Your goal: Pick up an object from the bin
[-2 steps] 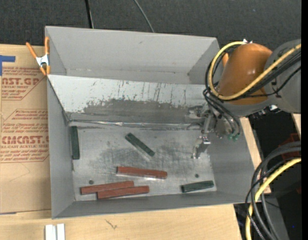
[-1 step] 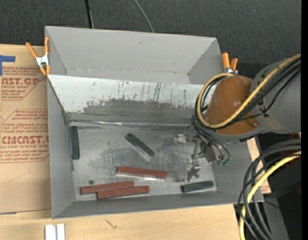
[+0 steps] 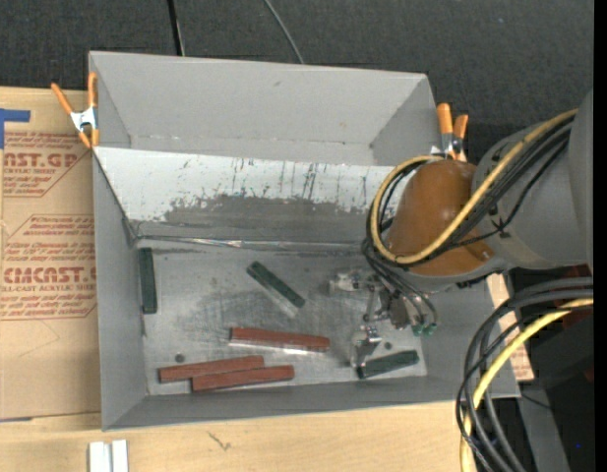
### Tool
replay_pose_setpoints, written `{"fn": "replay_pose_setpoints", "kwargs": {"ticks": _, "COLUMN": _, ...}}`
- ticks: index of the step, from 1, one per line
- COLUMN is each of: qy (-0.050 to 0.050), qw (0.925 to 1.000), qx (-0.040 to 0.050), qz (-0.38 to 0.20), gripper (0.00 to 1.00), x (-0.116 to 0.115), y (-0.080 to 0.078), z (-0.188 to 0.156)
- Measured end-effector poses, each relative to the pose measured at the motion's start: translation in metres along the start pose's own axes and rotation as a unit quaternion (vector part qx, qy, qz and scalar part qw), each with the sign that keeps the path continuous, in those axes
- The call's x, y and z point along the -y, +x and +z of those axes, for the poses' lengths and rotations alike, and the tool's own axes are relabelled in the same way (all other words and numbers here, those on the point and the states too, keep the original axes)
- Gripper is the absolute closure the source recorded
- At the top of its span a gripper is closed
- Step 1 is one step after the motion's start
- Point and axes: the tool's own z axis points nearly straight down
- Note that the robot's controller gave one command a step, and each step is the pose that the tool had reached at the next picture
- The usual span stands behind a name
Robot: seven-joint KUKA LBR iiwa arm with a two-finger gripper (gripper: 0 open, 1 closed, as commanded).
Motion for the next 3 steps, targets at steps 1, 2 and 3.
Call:
{"fn": "replay_pose_setpoints", "kwargs": {"ticks": 1, "qy": -0.001, "qw": 1.0000, "qx": 0.0038, "qz": 0.009, "gripper": 0.00, "x": -0.003, "y": 0.007, "z": 0.005}}
{"fn": "replay_pose_setpoints", "kwargs": {"ticks": 2, "qy": 0.000, "qw": 0.9998, "qx": 0.0042, "qz": 0.017, "gripper": 0.00, "x": -0.029, "y": 0.007, "z": 0.010}}
{"fn": "replay_pose_setpoints", "kwargs": {"ticks": 3, "qy": -0.001, "qw": 0.9996, "qx": 0.0000, "qz": -0.029, "gripper": 1.00, "x": -0.116, "y": 0.013, "z": 0.011}}
